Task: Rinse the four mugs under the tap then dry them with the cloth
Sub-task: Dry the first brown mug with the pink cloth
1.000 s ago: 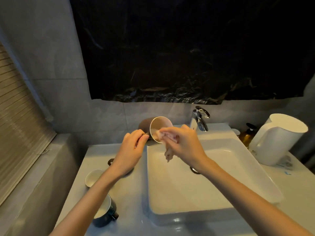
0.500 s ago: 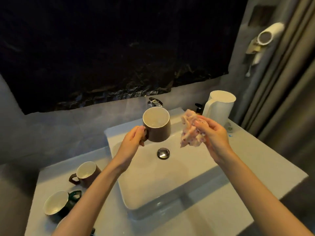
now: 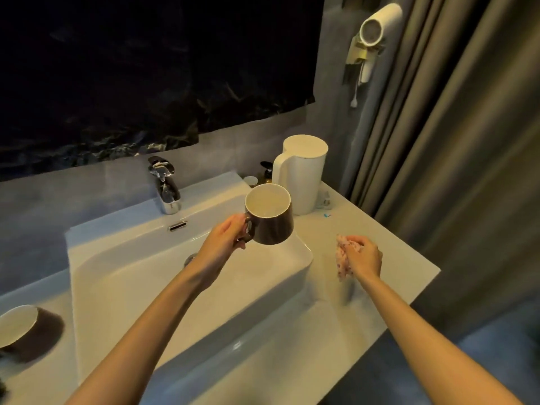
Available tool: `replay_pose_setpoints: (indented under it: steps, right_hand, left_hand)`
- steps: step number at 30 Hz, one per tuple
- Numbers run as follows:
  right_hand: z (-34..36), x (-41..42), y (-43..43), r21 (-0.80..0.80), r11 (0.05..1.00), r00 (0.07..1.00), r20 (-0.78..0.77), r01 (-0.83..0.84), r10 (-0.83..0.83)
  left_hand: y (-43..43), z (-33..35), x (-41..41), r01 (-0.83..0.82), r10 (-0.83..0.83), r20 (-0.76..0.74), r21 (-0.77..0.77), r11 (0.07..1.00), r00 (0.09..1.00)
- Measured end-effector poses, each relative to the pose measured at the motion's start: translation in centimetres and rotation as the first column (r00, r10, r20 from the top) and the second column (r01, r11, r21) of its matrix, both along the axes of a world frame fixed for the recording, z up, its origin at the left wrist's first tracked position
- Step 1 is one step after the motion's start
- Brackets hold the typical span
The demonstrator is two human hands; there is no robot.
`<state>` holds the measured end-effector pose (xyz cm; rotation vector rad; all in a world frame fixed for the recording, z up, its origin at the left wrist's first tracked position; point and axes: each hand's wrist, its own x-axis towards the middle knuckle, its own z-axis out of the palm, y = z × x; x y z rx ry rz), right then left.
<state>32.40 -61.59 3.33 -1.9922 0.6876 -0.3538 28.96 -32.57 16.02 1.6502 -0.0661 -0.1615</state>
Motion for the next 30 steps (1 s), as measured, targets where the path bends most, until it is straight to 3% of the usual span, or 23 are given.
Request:
replay_pose_setpoints:
  steps: [2, 5, 7, 10, 14, 20, 25, 30]
  right_hand:
    - [-1.3, 1.5, -1.9, 0.004, 0.993, 0.983, -0.136, -0.121, 0.121]
    - [-1.9, 3.2, -3.9, -0.119, 0.901, 0.858, -0.377, -0.418, 0.348]
    - [0.2, 3.9, -4.0, -0.119, 0.835, 0.814, -0.334, -0.537, 0.476]
    - [5.6, 3.9, -2.2, 0.054, 0.7, 0.685, -0.166, -0.712, 0.709]
    - [11.3, 3.9, 1.4, -0.095, 0.458, 0.467, -0.104, -0.884, 0.878]
    - [14.3, 4.6, 8.3, -0.309, 0.164, 0.224, -0.169, -0.937, 0.96]
    - [15.6, 3.3, 15.3, -0.458, 0.068, 0.141, -0.128, -0.886, 0.982]
    - [16.9, 0.1, 24.1, -0.519, 0.014, 0.059, -0.071, -0.855, 0.996]
  left_hand:
    - [-2.0, -1.0, 1.1, -0.001, 0.002, -0.011, 0.046, 0.999, 1.0]
    - [-4.1, -2.5, 2.6, -0.004, 0.006, -0.029, 0.086, 0.996, 1.0]
    - [-5.0, -3.0, 3.3, 0.002, 0.002, -0.036, 0.114, 0.994, 0.999]
    - [-5.6, -3.4, 3.9, -0.001, 0.008, -0.044, 0.153, 0.988, 0.999]
    - [-4.5, -3.0, 3.6, 0.005, 0.001, -0.038, 0.154, 0.988, 0.999]
    - [0.2, -1.7, 1.1, -0.023, 0.028, -0.034, 0.151, 0.988, 0.999]
    - [6.4, -0.5, -2.7, -0.147, 0.148, 0.009, 0.192, 0.97, 0.989]
    - [14.3, 1.4, -7.5, -0.38, 0.328, 0.206, 0.312, 0.871, 0.922]
